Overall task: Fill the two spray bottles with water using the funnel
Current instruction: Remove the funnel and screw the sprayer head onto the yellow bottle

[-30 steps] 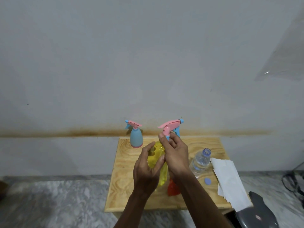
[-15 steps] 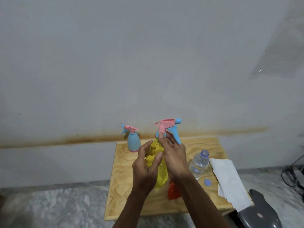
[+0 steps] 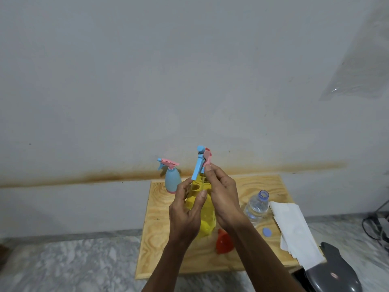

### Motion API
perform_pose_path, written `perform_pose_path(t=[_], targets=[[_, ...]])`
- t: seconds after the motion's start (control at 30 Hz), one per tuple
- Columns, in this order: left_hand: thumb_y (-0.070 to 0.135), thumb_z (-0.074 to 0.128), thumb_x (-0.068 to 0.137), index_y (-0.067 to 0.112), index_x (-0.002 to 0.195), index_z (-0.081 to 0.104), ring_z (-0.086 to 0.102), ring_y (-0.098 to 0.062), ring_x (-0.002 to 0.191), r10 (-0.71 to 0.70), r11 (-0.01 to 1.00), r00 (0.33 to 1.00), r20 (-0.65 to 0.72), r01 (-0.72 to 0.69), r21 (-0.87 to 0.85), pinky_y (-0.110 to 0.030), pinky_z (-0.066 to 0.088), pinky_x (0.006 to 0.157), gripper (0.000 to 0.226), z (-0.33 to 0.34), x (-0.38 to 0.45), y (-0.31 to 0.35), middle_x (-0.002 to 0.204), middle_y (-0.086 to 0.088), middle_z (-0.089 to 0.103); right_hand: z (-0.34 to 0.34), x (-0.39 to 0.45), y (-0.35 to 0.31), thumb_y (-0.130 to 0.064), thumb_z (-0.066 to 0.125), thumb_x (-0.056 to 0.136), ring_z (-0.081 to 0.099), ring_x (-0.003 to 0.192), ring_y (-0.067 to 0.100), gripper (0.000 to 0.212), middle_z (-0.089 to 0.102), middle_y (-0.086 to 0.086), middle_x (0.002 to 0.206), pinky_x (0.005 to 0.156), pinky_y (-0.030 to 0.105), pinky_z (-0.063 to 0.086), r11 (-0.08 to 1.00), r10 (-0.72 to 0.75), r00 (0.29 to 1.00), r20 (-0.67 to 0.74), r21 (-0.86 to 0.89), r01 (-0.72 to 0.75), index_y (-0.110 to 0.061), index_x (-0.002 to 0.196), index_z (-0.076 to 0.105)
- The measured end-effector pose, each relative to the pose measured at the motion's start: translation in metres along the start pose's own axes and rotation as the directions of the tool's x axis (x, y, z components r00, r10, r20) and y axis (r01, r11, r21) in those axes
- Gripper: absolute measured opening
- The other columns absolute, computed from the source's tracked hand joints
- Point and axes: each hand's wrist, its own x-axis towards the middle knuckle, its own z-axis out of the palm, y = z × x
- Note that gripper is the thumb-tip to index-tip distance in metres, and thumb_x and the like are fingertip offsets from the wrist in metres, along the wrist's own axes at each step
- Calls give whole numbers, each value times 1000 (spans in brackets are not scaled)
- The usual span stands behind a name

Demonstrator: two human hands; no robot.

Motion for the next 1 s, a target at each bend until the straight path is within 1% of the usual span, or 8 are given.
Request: perform_pose_path(t=[0.17,0.27,0.37,0.47,0.57,0.73,0.83,1.0], targets=[[39,64,89,25,129,56,56,2,119,6,1000,1000,-6,-6,6,-11,46,91,43,-1,-3,-2,123,19,62,2,-2,-1,-27,72,89,69,89,8,24,72,3,96,74,22,54,1000,-3,998,-56,16,4,-19,110,66],[39,65,89,25,129,57,58,1,117,-5,1000,1000,-9,5,-13,-11,46,89,43,-2,-5,0,120,18,64,1,-4,0,-34,64,94,68,101,20,20,74,3,101,88,37,56,999,26,999,-47,19,-25,-20,106,73],[40,64,90,25,129,57,58,-1,118,-7,1000,1000,-9,7,-10,-13,48,91,43,-3,-7,0,120,16,65,2,-5,-2,-38,66,92,67,97,22,23,73,3,95,93,46,53,999,47,997,-67,5,-47,-19,98,75],[41,63,90,27,130,56,57,-2,120,-20,1000,1000,-6,20,-11,-20,50,95,42,-4,-9,-1,122,17,64,1,-6,-2,-40,71,87,67,93,20,26,73,2,92,89,42,55,998,53,997,-52,21,-52,-16,98,74],[42,62,88,29,130,56,57,-5,121,-25,1000,1000,15,25,-11,-23,51,96,44,-7,-12,0,122,17,64,-1,-9,-5,-40,64,93,64,89,11,25,72,-4,90,83,32,53,999,22,1000,8,-36,-22,-20,103,75],[30,66,92,31,126,59,57,6,115,-40,999,998,57,40,-11,-9,46,88,35,-9,-16,3,116,22,66,-7,-10,-4,-45,70,87,61,81,17,29,68,12,88,83,44,55,992,-22,1000,-20,-122,20,-17,95,74],[32,66,89,30,125,60,60,0,115,-52,998,993,109,55,-29,-16,50,91,37,-7,-20,2,117,20,67,-13,-11,-3,-42,76,82,63,80,15,30,69,2,83,81,43,55,994,-12,999,-36,-111,8,-18,99,73],[39,65,84,28,125,62,63,-13,115,-92,993,973,213,106,-55,-35,53,94,42,-4,-26,-11,117,11,69,-25,-5,-16,-43,69,88,60,80,6,28,68,-7,85,72,22,50,967,-52,999,7,-250,52,-30,113,69]])
